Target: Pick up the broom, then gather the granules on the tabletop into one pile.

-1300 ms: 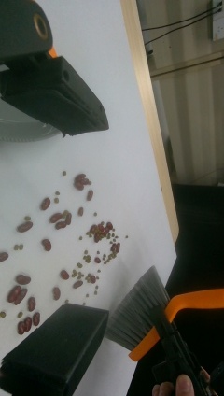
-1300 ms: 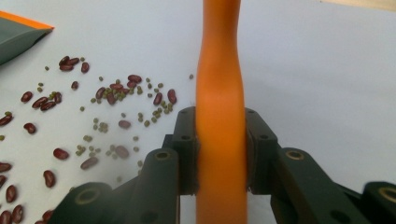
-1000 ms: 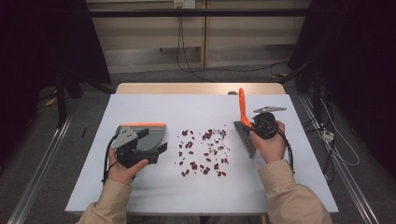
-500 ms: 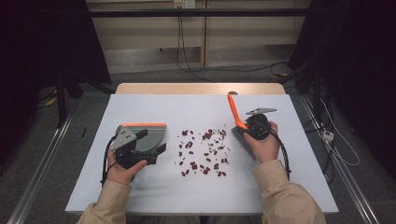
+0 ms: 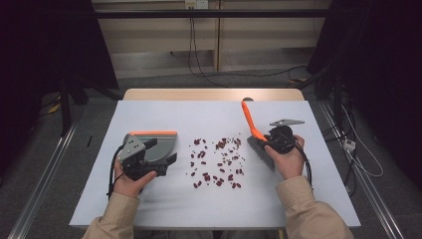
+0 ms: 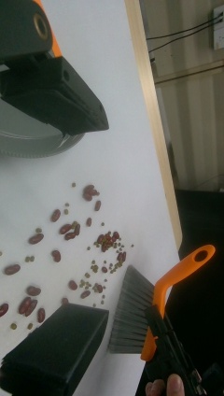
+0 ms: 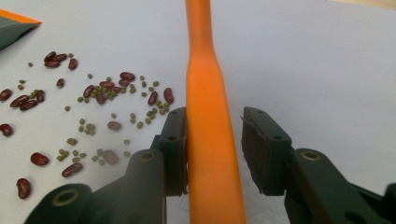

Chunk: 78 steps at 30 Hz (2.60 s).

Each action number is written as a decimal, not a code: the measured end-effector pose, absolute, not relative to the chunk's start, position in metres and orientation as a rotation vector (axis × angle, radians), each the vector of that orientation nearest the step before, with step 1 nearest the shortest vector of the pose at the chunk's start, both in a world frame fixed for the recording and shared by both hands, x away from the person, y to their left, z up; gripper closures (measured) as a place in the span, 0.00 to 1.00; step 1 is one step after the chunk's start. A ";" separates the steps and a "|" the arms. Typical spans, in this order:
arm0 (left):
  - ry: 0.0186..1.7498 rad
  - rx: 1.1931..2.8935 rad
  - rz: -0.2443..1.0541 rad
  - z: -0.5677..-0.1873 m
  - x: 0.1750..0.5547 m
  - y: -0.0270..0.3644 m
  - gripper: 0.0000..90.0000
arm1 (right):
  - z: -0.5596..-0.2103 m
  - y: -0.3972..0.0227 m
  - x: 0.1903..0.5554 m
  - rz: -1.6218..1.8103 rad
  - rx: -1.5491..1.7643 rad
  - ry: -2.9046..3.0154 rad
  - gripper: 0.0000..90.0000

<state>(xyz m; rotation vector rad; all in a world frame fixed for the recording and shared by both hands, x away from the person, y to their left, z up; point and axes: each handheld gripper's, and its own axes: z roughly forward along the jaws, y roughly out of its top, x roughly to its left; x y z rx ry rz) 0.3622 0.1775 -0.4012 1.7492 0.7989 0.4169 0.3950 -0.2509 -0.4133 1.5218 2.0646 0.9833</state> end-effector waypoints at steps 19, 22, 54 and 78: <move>0.803 1.761 0.417 -0.404 0.361 0.182 0.09 | -0.418 -0.249 0.390 0.966 1.565 2.078 0.79; 0.805 1.757 0.418 -0.403 0.361 0.184 0.09 | -0.418 -0.250 0.390 0.977 1.562 2.074 0.79; 0.811 1.752 0.407 -0.414 0.352 0.214 0.03 | -0.409 -0.240 0.414 1.058 1.421 1.996 0.79; 0.808 1.772 0.396 -0.416 0.347 0.217 0.04 | -0.416 -0.234 0.450 1.020 1.315 1.968 0.79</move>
